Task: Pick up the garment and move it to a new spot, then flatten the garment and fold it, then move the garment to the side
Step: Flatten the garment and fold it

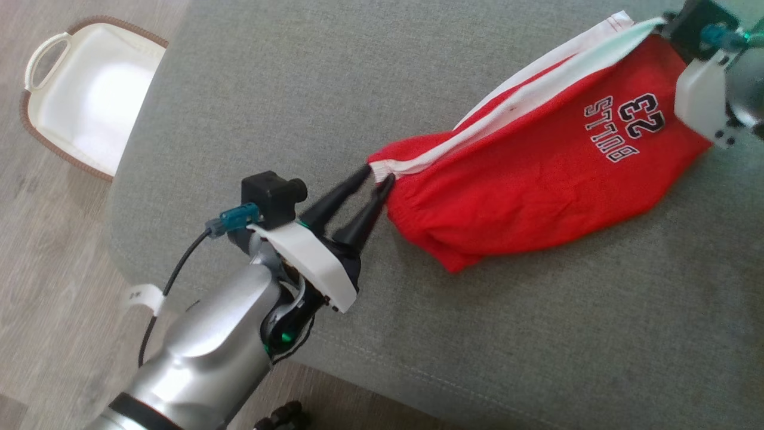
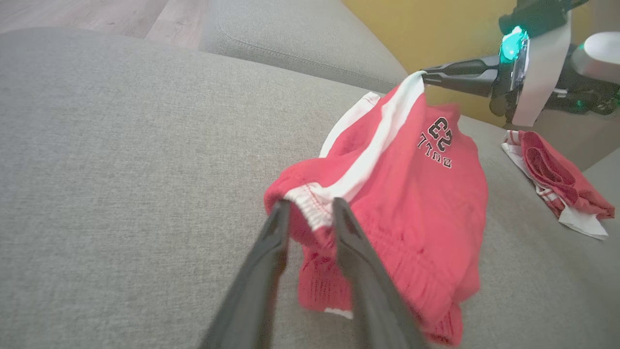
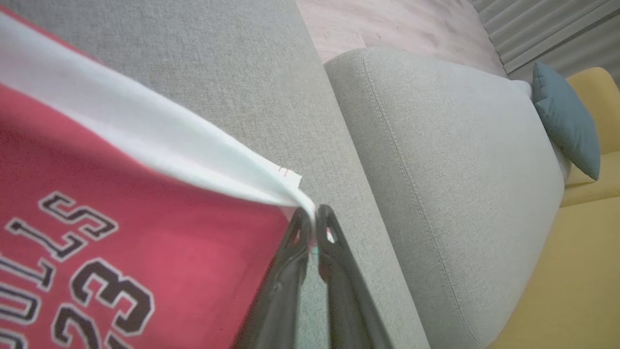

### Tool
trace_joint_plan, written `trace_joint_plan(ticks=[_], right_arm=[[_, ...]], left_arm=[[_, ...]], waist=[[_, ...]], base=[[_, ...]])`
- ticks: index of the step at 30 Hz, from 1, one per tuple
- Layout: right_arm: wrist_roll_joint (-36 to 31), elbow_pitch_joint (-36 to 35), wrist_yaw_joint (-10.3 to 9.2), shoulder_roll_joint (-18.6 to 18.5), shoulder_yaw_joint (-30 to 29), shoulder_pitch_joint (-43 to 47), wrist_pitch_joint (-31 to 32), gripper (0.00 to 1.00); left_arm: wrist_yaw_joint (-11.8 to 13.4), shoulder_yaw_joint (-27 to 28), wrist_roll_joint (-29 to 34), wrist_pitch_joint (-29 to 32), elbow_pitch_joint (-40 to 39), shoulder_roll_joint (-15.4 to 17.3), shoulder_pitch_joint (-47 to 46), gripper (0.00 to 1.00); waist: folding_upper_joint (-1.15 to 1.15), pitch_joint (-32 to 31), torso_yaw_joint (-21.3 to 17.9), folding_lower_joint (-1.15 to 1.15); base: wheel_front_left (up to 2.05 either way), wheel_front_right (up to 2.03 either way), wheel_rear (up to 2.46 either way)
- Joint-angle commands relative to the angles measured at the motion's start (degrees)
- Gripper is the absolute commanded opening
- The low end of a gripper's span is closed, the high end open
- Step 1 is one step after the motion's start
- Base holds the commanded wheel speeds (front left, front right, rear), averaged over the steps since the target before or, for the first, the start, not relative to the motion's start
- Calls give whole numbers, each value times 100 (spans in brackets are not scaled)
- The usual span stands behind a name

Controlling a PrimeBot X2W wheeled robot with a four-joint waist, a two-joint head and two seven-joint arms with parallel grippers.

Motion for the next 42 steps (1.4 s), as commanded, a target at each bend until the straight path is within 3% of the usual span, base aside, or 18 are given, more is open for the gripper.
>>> trace_joint_plan(ticks=[1,6,12,17,21,24,30,37,42], right_arm=[[19,82,-6,39,-48,-218,-164,100],[110,644,-6,310,-430,-293,-618,100],[289,1508,-6,887,-1553,176,-1456,100],[498,1892,-6,1420,-2444,642,-2065,100],[620,1874,-6,1723,-2932,984,-2210,100],[626,1685,-6,1915,-3413,1317,-2248,100],[150,662,-6,2182,-4580,2294,-2253,100],[-691,-364,-6,2712,-5793,3733,-2254,100],[-1115,-930,-6,3148,-6391,4658,-2248,100]], left_arm=[[-35,272,82,-70,-54,95,-257,99],[-35,557,285,-70,85,24,-226,100],[-36,911,533,-70,220,78,-45,100],[57,1630,694,-71,89,83,204,100],[181,2142,883,-71,-133,89,395,100],[248,2515,1223,-71,-396,122,614,100],[377,3201,1841,-71,-858,76,1123,100],[516,3816,2281,-71,-1101,-248,1826,100],[466,4095,2505,-71,-1138,-501,2287,100]], waist=[[0,26,17,0],[0,-3,-20,0],[0,-373,-294,0],[0,-760,-593,0],[0,-999,-800,0],[0,-1170,-1003,0],[0,-1512,-1424,0],[0,-1834,-1859,0],[0,-1977,-2095,0]], base=[[0,0,0],[0,0,0],[0,0,0],[0,0,0],[0,0,0],[0,0,0],[0,0,0],[0,0,0],[0,0,0]])
